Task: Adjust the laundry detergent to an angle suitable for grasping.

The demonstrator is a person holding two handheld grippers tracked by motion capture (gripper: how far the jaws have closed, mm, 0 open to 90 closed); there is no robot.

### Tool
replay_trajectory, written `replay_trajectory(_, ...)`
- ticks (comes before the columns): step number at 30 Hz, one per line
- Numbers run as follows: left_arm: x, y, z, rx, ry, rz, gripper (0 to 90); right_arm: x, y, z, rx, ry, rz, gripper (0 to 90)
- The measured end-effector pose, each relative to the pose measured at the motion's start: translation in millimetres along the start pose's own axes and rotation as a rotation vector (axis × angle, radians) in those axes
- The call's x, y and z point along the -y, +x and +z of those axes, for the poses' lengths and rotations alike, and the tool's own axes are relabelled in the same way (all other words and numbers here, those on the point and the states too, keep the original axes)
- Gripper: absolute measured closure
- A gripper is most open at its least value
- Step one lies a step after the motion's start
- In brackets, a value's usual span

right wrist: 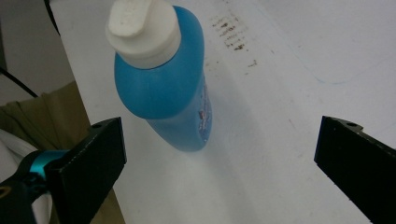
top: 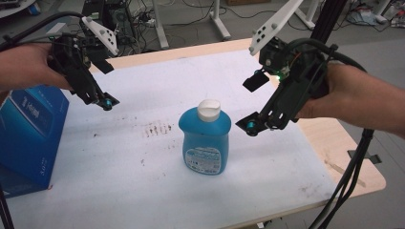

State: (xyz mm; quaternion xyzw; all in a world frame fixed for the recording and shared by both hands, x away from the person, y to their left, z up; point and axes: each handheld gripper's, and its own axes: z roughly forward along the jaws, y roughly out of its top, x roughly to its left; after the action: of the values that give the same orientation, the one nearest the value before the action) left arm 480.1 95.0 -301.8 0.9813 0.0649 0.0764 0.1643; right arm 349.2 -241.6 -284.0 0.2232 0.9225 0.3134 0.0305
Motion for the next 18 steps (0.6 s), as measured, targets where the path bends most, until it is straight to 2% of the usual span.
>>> replay_trajectory(4,0.6,-2.0,0.0,-0.003,0.006,0.01,2.9,9.9,5.2,6.7,0.006,-0.037,-0.003,1.2)
replay_trajectory(8,1.4,-2.8,0.2,-0.004,-0.003,0.003,2.9,19.3,10.1,13.3,0.011,-0.083,0.006,1.2)
replay_trajectory(12,1.8,-3.7,0.5,-0.006,-0.001,0.008,2.9,28.0,15.6,20.5,0.032,-0.107,-0.009,1.2)
replay_trajectory(18,3.8,-4.5,1.7,-0.004,-0.004,0.004,2.9,38.8,19.6,28.6,0.055,-0.143,0.005,1.2)
